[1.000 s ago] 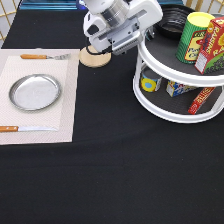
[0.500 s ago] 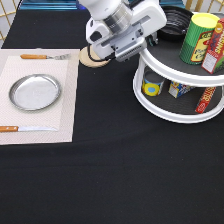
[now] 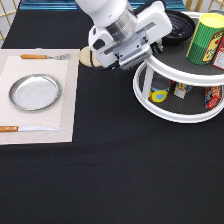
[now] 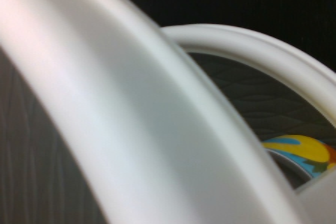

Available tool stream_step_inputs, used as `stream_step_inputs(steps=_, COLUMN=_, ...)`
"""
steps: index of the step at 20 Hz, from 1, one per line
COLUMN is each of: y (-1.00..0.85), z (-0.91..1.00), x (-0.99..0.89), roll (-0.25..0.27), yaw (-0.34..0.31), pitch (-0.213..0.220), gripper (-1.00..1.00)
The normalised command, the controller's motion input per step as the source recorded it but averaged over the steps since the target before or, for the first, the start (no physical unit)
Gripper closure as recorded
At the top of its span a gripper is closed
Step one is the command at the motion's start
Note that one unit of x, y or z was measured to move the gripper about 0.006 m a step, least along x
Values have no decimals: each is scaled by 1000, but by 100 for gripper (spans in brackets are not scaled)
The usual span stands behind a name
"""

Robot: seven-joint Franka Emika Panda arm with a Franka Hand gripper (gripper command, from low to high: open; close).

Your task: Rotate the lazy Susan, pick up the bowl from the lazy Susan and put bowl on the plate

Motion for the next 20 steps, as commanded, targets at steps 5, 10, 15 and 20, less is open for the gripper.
stream_step_inputs(steps=5, y=-197, z=994, x=-379, roll=-11, yaw=7, pitch=-20, gripper=-100)
stream_step_inputs(steps=10, y=0, z=965, x=-915, roll=-61, yaw=0, pitch=-91, gripper=-100)
stream_step_inputs(steps=15, y=99, z=661, x=-950, roll=-132, yaw=0, pitch=-119, gripper=-100)
stream_step_inputs(steps=20, y=247, z=99, x=-971, roll=-129, yaw=0, pitch=-139, gripper=-100)
